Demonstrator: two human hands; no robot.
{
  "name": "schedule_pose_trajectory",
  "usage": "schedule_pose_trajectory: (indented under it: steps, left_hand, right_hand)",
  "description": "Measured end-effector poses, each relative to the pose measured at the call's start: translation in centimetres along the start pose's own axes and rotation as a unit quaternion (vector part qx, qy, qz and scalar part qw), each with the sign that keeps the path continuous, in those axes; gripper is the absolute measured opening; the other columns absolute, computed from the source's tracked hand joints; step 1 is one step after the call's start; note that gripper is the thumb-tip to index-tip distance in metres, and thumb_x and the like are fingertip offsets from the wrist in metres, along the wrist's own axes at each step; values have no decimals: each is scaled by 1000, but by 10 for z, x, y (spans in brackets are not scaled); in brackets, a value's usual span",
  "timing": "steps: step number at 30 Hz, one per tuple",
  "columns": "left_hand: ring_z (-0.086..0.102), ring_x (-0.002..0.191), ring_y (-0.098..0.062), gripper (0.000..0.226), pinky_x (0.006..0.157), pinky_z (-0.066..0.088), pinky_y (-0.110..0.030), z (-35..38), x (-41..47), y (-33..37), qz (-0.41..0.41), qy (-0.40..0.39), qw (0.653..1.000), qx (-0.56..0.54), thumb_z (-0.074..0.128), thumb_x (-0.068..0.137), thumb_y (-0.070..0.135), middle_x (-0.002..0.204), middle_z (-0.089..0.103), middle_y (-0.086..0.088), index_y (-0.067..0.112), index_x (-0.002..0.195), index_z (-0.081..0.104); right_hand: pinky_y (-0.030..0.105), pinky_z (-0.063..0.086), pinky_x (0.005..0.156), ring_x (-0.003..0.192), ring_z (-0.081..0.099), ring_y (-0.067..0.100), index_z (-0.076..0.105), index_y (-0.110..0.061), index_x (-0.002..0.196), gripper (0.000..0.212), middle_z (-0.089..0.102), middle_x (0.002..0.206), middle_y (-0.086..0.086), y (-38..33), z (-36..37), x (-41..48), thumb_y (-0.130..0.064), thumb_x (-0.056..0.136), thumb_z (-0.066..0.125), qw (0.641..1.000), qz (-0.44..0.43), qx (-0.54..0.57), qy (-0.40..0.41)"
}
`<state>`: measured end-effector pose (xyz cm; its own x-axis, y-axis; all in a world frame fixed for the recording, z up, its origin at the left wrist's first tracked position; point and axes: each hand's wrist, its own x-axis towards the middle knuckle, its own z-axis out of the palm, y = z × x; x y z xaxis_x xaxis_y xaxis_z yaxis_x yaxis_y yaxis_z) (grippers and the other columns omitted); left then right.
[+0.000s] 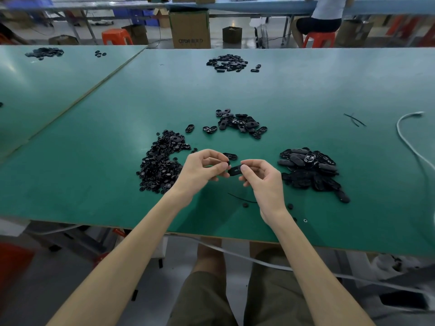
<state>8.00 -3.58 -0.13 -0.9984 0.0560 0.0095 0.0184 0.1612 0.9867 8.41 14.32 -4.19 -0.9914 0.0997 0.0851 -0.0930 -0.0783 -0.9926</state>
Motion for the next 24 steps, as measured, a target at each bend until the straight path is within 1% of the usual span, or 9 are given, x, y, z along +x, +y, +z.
schedule_pose_trajectory:
  steps: [5,8,12,15,17,20,22,24]
  left_hand:
    - [73,77,-14,16,71,53,-28,1,0,-1,1,6,1000,5,77,92,12,90,78,-7,9,107,72]
    - [71,76,-12,13,69,52,-24,2,0,-2,12,-4,1000,19,75,93,12,86,78,-4,13,106,75]
    - [73,76,-12,9,66,52,-22,5,2,-3,8,8,1000,22,75,93,11,89,79,-4,10,101,71]
    - [75,76,-14,9,63,51,-19,6,1,-3,25,19,999,14,75,93,11,94,80,-4,10,98,67]
    - [76,76,-16,9,65,52,-20,7,1,-3,48,26,998,21,76,92,12,94,78,-5,12,96,69]
    - [71,70,-17,8,72,55,-24,9,1,-6,78,32,995,51,78,90,12,89,75,-3,16,93,72]
    - [72,70,-19,9,76,56,-25,11,1,-7,82,26,995,51,78,90,10,87,76,-2,15,93,72]
    - [75,73,-20,9,77,56,-22,12,0,-8,76,21,996,38,78,89,8,86,77,-4,12,94,72]
  right_hand:
    - [21,54,64,73,72,11,74,-13,102,7,77,87,-3,1,0,1,-9,97,71,1000,0,-2,-2]
    - [20,54,64,73,72,11,74,-12,102,7,77,86,-3,1,0,1,-9,97,71,1000,0,-1,-3]
    - [21,54,65,75,72,12,74,-14,102,7,77,88,-1,2,0,2,-10,97,72,1000,1,-5,-4]
    - [20,54,64,74,72,11,74,-13,102,7,77,88,-1,2,1,2,-9,97,72,1000,1,-2,-2]
    - [21,54,64,74,71,11,74,-13,102,7,77,86,-3,2,1,2,-9,97,72,1000,1,1,0]
    - [22,54,65,74,72,12,74,-13,102,7,77,87,-2,2,1,2,-9,97,72,1000,2,0,1]
    - [22,55,65,74,71,11,74,-12,103,7,77,88,-1,1,0,2,-9,97,71,1000,3,2,0]
    - [21,54,65,73,71,9,74,-12,102,7,77,88,-1,1,1,1,-8,97,71,1000,3,3,-1]
